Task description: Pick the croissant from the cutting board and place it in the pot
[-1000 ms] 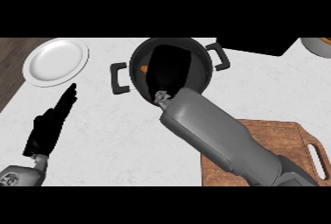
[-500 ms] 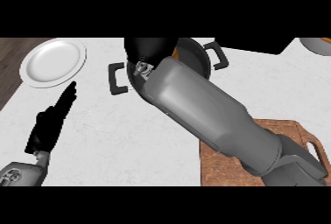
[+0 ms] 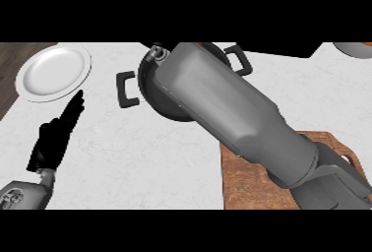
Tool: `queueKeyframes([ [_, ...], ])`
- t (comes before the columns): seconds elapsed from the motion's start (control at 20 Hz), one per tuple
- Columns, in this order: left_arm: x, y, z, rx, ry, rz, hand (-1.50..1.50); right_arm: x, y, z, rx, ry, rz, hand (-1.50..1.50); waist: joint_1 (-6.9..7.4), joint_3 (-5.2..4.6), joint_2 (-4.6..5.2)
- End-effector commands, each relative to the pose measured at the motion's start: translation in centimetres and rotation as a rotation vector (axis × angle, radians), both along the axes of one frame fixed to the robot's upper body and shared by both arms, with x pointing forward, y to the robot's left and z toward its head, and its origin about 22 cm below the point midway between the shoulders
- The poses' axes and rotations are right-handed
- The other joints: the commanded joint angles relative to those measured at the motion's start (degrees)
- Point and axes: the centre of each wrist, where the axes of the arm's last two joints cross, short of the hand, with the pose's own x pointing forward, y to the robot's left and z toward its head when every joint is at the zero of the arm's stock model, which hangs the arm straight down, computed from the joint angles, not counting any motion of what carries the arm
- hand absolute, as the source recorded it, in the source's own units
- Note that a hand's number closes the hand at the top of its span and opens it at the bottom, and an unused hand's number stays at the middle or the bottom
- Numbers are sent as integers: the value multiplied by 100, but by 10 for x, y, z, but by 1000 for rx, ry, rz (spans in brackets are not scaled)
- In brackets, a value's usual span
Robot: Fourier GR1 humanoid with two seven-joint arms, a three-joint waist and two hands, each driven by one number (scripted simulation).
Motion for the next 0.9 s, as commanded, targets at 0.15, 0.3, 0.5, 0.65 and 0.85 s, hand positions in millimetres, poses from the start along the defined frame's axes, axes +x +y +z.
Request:
queueKeyframes([
  [0.15, -5, 11, -1, 6, -18, 29, 0, 24, -10, -14, 174, -22, -204, 150, -76, 3, 62],
  [0.3, -5, 19, 1, -4, -6, 43, 0, 28, -13, -17, 183, 5, -189, 150, -231, 12, 5],
  [0.5, -12, 13, -3, -2, -5, 39, 0, 48, -31, -35, 181, 36, -186, 150, -234, 18, 51],
  [0.65, -13, 19, -6, 11, -10, 62, 0, 57, -45, -58, 160, 69, -188, 150, -322, 19, 52],
  [0.85, -11, 14, -4, -11, -8, 49, 0, 65, -58, -77, 149, 94, -199, 150, -272, 21, 102],
])
